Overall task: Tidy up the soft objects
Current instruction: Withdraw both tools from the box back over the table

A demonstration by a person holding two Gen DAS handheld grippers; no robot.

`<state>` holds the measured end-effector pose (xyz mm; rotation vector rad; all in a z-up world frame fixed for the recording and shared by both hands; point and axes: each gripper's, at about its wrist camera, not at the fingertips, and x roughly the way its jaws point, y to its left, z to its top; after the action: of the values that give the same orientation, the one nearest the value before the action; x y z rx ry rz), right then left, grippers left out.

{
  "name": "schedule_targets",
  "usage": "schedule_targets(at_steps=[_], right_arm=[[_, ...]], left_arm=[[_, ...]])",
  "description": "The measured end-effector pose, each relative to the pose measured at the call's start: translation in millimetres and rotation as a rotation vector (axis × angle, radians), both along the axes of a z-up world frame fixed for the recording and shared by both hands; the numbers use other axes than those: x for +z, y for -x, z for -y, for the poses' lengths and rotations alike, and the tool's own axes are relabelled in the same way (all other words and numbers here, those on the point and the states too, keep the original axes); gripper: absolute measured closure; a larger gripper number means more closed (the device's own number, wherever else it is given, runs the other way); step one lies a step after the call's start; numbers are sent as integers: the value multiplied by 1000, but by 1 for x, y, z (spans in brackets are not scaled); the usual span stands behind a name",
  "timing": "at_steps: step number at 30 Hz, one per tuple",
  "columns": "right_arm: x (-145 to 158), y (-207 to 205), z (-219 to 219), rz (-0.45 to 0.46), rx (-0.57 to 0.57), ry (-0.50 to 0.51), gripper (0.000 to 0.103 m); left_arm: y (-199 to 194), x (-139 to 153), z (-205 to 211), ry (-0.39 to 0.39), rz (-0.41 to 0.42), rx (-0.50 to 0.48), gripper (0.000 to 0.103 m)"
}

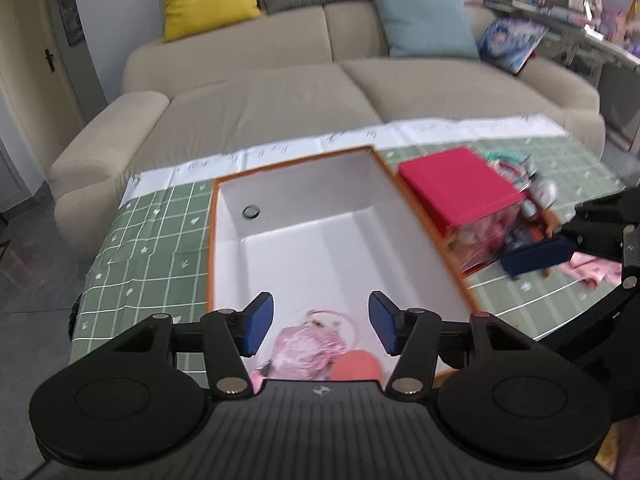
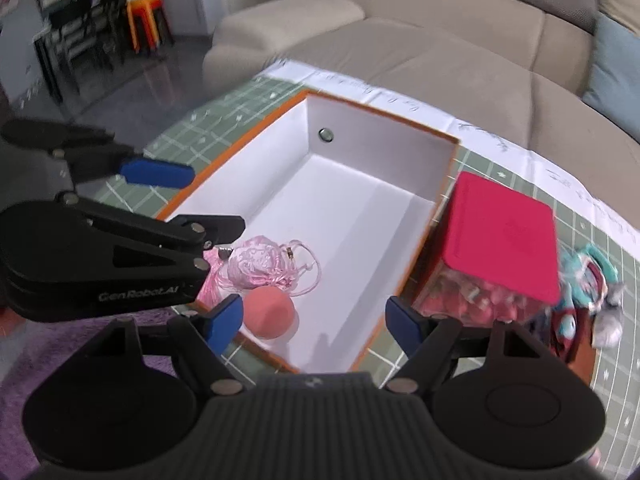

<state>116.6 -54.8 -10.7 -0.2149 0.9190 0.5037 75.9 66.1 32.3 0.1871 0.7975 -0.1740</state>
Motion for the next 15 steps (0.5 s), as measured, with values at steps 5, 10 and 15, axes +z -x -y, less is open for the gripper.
schedule_targets(at_steps=[5,10,15], right_arm=[[8,23,34,23,-77,-73,23],[8,42,67,38,-157,-96,23],[1,54,100,45,-222,-76,22]], left_arm=[[24,7,16,72,50,0,38],[40,6,35,164,75,-22,37],[45,1,62,200,77,-85,37]])
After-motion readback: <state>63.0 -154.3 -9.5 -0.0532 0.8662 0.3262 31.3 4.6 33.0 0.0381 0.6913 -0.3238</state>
